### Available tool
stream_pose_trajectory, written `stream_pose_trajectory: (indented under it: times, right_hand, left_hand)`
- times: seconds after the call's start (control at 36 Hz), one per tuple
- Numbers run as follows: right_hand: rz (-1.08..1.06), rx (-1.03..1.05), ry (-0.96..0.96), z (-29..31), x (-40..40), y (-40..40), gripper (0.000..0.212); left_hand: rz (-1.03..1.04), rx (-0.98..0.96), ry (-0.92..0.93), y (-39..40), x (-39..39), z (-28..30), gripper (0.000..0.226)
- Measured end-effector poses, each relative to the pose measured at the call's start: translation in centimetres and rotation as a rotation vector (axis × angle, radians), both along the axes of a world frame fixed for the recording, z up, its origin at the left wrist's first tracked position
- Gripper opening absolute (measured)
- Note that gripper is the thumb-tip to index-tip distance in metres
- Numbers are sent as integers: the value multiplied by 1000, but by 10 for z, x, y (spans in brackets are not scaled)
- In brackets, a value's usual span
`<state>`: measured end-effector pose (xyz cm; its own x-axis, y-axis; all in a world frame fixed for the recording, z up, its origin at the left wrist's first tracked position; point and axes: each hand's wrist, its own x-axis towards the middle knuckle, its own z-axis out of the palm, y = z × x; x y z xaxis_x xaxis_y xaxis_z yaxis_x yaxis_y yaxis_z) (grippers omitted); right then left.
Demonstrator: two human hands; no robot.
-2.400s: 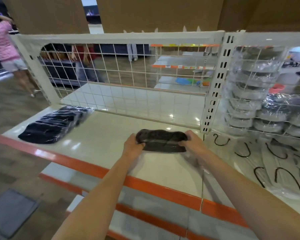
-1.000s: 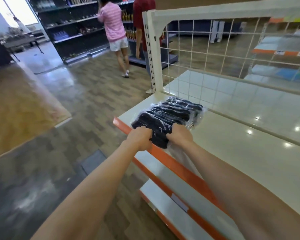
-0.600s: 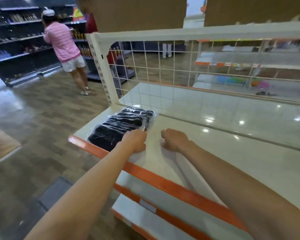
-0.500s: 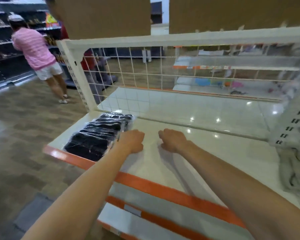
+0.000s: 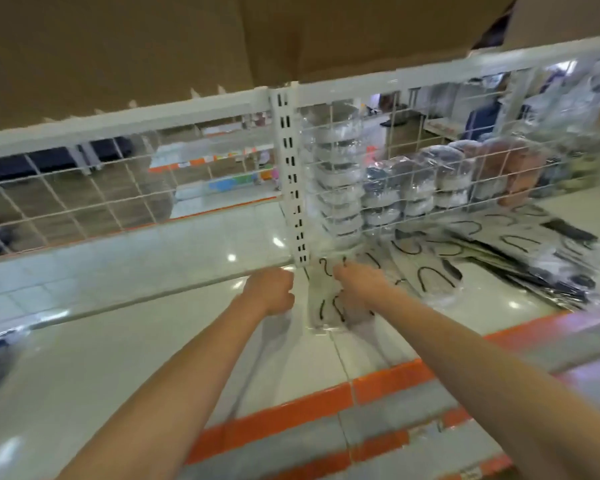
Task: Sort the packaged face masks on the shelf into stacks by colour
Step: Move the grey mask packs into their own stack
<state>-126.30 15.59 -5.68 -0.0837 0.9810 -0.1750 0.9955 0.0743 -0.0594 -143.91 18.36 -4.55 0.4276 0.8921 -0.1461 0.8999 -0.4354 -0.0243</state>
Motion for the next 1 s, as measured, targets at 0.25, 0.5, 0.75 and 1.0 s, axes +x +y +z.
stream_pose_trajectory:
  times: [0.25, 0.5, 0.75, 1.0]
  right_hand:
    - [-327, 45, 102, -21, 165, -38, 32]
    - [-468, 35, 134, -38, 254, -56, 33]
    - [-393, 107, 287, -41, 239, -32, 33]
    - [-341, 146, 370, -40, 218, -14, 27]
  left_hand:
    - [-215, 8, -42, 2, 159, -22, 28]
    - [-266, -31, -107, -1, 245, -40, 25]
    - [231, -101, -299, 8, 255, -51, 78]
    - [716, -477, -1146, 14, 216, -29, 7]
